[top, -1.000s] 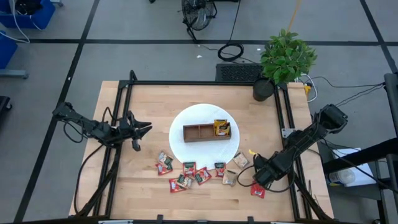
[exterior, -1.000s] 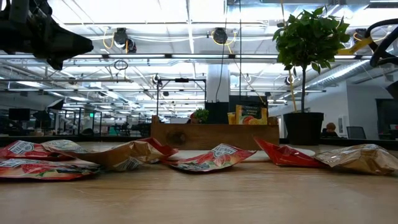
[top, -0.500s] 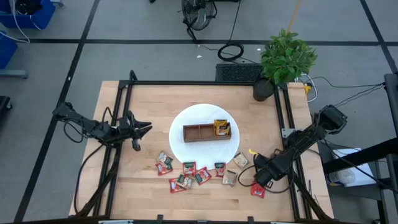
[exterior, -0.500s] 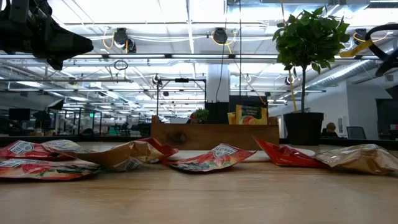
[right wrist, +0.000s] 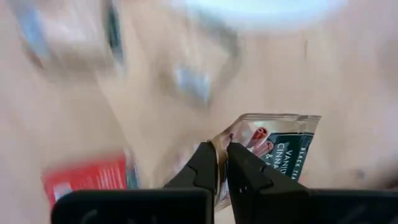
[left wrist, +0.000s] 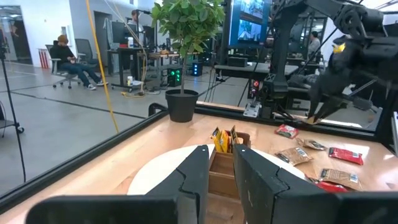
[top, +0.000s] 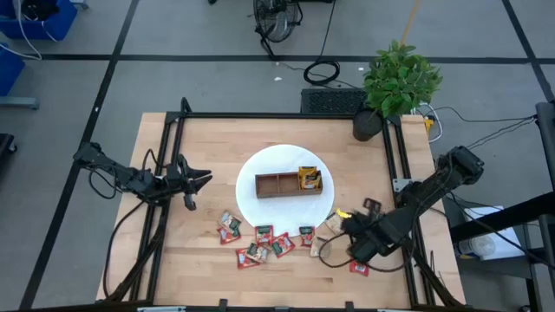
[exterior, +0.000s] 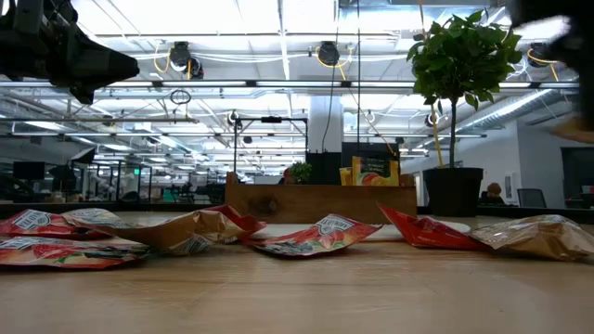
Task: Pick & Place Tea
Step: Put the brown tea bag into the middle section of the wooden organizer
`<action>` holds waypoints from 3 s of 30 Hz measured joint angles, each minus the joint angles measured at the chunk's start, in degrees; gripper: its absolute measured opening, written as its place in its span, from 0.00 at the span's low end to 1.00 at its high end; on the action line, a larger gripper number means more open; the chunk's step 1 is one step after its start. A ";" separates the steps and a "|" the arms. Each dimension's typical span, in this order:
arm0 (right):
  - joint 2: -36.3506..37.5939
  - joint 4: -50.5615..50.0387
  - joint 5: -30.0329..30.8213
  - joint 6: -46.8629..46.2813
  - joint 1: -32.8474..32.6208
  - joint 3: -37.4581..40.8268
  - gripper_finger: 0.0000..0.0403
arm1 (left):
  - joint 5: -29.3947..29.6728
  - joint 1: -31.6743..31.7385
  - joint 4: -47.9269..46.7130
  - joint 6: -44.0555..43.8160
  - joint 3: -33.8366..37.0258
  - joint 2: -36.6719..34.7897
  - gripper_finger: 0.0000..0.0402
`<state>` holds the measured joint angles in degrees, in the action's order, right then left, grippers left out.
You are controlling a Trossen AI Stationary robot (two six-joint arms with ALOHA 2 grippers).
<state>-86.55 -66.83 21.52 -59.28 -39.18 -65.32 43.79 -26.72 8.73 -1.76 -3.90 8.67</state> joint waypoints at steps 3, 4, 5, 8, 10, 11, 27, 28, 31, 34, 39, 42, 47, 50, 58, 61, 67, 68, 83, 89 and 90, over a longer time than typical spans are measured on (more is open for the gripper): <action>-0.02 5.59 10.15 10.19 2.83 -0.07 0.03 | -0.02 0.00 0.04 0.00 0.00 0.00 0.20; -0.03 8.98 13.79 14.32 3.74 0.16 0.03 | -0.02 0.01 0.02 0.00 0.00 0.00 0.20; -0.16 12.88 17.11 19.18 4.83 0.46 0.03 | 0.00 0.02 0.02 0.00 0.00 0.00 0.20; -0.71 27.25 24.47 35.56 7.56 2.61 0.02 | -0.01 0.00 0.02 0.00 0.00 0.00 0.20; -0.61 39.58 26.34 46.25 9.71 5.34 0.02 | -0.02 0.02 0.03 0.00 0.00 0.00 0.20; -0.58 46.97 26.38 51.55 10.90 7.11 0.02 | -0.02 0.00 0.02 0.00 0.00 0.00 0.20; -1.52 94.62 8.38 74.69 29.92 23.13 0.02 | 0.00 0.01 0.08 0.00 0.00 0.00 0.20; -1.49 94.68 8.54 75.24 30.06 23.10 0.02 | -0.02 0.00 0.29 0.00 0.00 0.00 0.20; -0.63 94.30 9.35 77.54 29.07 23.10 0.02 | -0.26 0.02 0.31 0.00 -0.04 0.00 0.20; -0.14 95.48 11.74 79.94 27.57 23.00 0.02 | -0.24 0.01 0.38 -0.01 -0.04 0.00 0.20; -0.22 97.39 14.58 82.98 26.30 23.03 0.02 | -0.28 0.00 0.41 0.00 -0.04 0.02 0.20; -0.23 97.40 14.60 82.74 26.32 23.04 0.04 | -0.27 0.00 3.73 0.11 -0.04 0.02 0.20; -0.23 97.78 14.64 83.30 26.34 23.02 0.03 | -2.36 -0.01 5.50 0.24 -0.04 0.01 0.20; -0.23 99.06 14.61 84.53 26.34 23.02 0.02 | -1.06 0.01 4.54 -0.02 -0.04 0.02 0.20; -0.23 100.00 14.52 85.10 26.34 23.02 0.02 | -5.05 2.96 12.30 -6.21 -0.04 5.70 0.20; -0.23 100.00 14.50 84.38 26.34 23.02 0.02 | -8.02 5.93 18.03 -8.95 -0.04 12.77 0.20; -0.23 99.51 14.46 82.74 26.34 23.02 0.02 | -13.09 13.07 32.05 -15.12 -2.84 33.14 0.34; -0.23 99.43 14.46 82.63 26.34 23.02 0.02 | -14.69 14.20 33.40 -15.37 -4.75 37.00 0.39; -0.23 98.16 14.62 83.78 27.19 23.02 0.02 | -31.98 25.75 11.92 -19.65 -46.99 75.73 0.76; -0.23 98.27 14.64 85.84 27.59 23.02 0.02 | -39.01 27.12 6.44 -25.16 -52.89 79.68 0.70; -0.23 98.34 14.64 86.15 27.59 23.02 0.02 | -38.91 27.46 5.77 -25.97 -53.51 80.31 0.70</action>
<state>-86.78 31.51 36.16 26.87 -11.60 -42.30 4.87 0.74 14.50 -27.73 -57.41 88.98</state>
